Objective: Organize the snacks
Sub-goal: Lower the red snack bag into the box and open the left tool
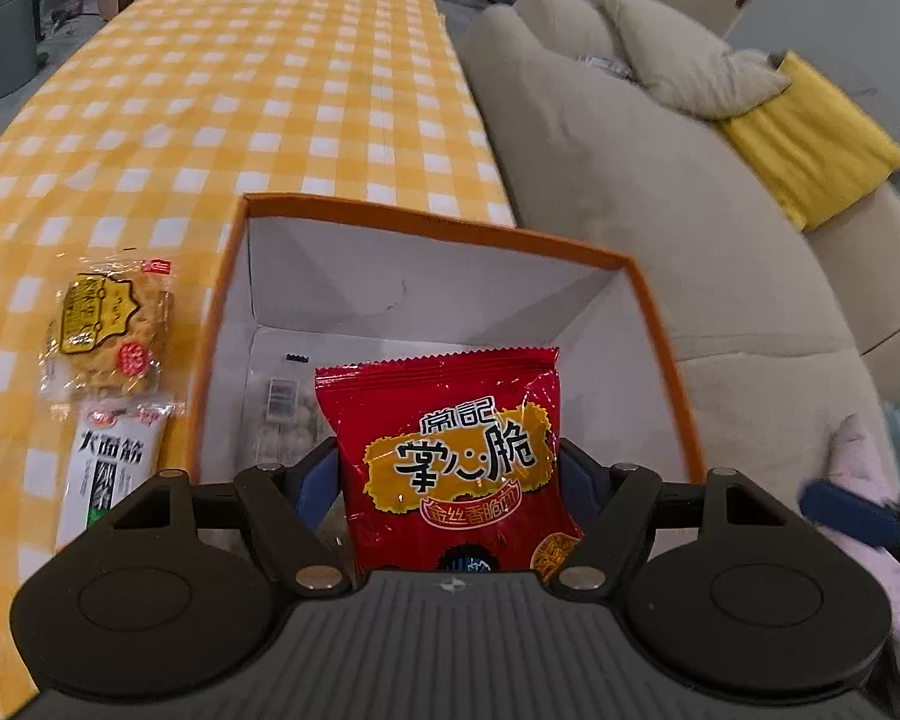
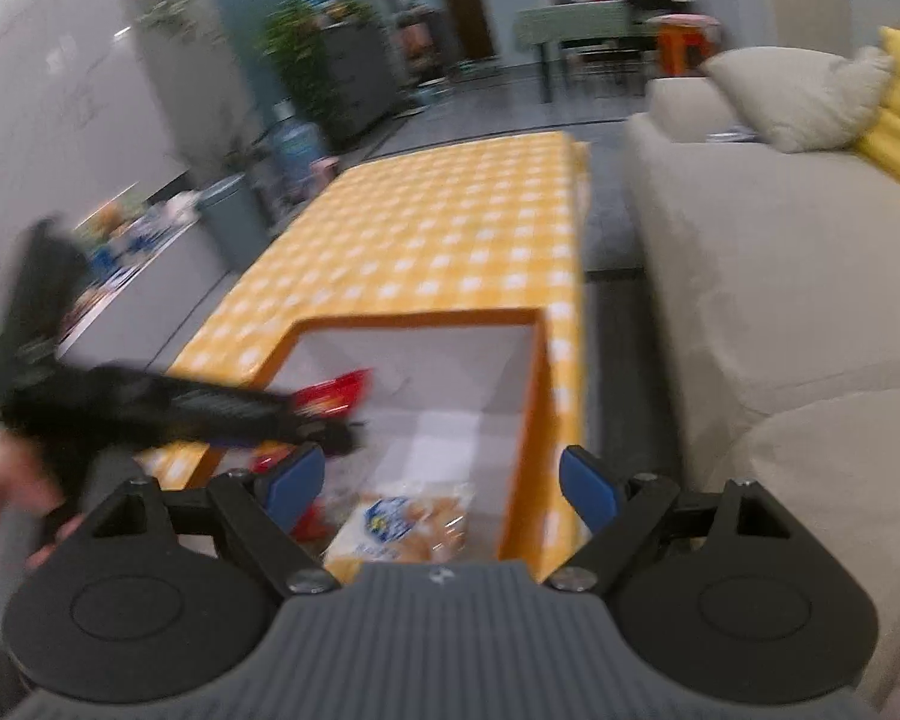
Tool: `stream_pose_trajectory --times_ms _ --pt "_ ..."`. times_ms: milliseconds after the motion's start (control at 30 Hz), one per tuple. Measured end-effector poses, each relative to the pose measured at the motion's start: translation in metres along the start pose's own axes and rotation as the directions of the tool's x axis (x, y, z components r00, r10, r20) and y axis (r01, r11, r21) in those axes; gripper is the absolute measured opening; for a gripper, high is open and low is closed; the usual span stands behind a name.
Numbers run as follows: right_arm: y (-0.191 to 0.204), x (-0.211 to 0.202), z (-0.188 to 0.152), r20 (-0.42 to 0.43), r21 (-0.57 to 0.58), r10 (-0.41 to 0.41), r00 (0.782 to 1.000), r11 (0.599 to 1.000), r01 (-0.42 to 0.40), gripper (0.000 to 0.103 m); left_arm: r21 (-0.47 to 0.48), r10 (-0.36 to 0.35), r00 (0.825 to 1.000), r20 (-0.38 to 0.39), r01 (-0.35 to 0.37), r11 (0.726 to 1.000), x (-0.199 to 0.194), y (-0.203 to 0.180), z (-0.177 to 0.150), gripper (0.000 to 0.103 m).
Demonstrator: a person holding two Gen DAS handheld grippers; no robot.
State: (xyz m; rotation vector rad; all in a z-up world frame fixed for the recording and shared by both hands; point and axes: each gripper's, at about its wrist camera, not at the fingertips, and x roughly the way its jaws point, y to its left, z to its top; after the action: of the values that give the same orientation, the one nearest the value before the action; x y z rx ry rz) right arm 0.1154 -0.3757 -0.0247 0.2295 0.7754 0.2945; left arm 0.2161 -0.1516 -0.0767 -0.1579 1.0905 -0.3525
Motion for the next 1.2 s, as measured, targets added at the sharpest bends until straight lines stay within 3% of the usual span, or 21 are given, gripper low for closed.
stream_pose_trajectory --times_ms 200,467,567,733,833,967,1200 --pt "-0.001 0.020 -0.004 -0.074 -0.014 0.066 0.995 0.998 -0.067 0.084 -0.012 0.009 0.999 -0.053 -0.009 1.000 0.035 0.003 0.010 0.084" --pt "-0.004 0.045 -0.008 -0.133 -0.009 0.056 0.989 0.998 -0.058 0.084 0.020 0.034 0.998 -0.048 -0.033 0.999 0.055 0.000 0.019 0.085" --pt "-0.003 0.047 -0.007 -0.093 -0.027 0.051 0.994 0.998 -0.054 0.084 0.036 0.021 0.999 -0.041 -0.020 0.999 0.057 -0.002 0.023 0.089" --pt "-0.011 0.042 0.000 -0.028 0.058 0.051 0.998 0.997 -0.050 0.083 0.055 0.088 0.996 -0.004 -0.087 0.995 0.049 -0.004 0.022 0.093" --pt "-0.017 0.039 0.003 -0.011 0.096 0.026 1.000 0.995 -0.025 0.083 0.052 0.049 0.999 -0.013 -0.048 0.997 0.039 -0.002 0.021 0.093" --pt "-0.027 0.038 0.003 -0.005 0.152 0.014 1.000 0.988 -0.013 0.083 0.055 0.003 1.000 0.015 -0.004 0.998 0.025 -0.001 0.021 0.093" --pt "-0.027 0.037 -0.001 -0.020 0.179 0.009 1.000 0.984 -0.005 0.083 0.173 0.053 0.998 0.031 -0.058 0.983 0.041 -0.010 0.025 0.094"
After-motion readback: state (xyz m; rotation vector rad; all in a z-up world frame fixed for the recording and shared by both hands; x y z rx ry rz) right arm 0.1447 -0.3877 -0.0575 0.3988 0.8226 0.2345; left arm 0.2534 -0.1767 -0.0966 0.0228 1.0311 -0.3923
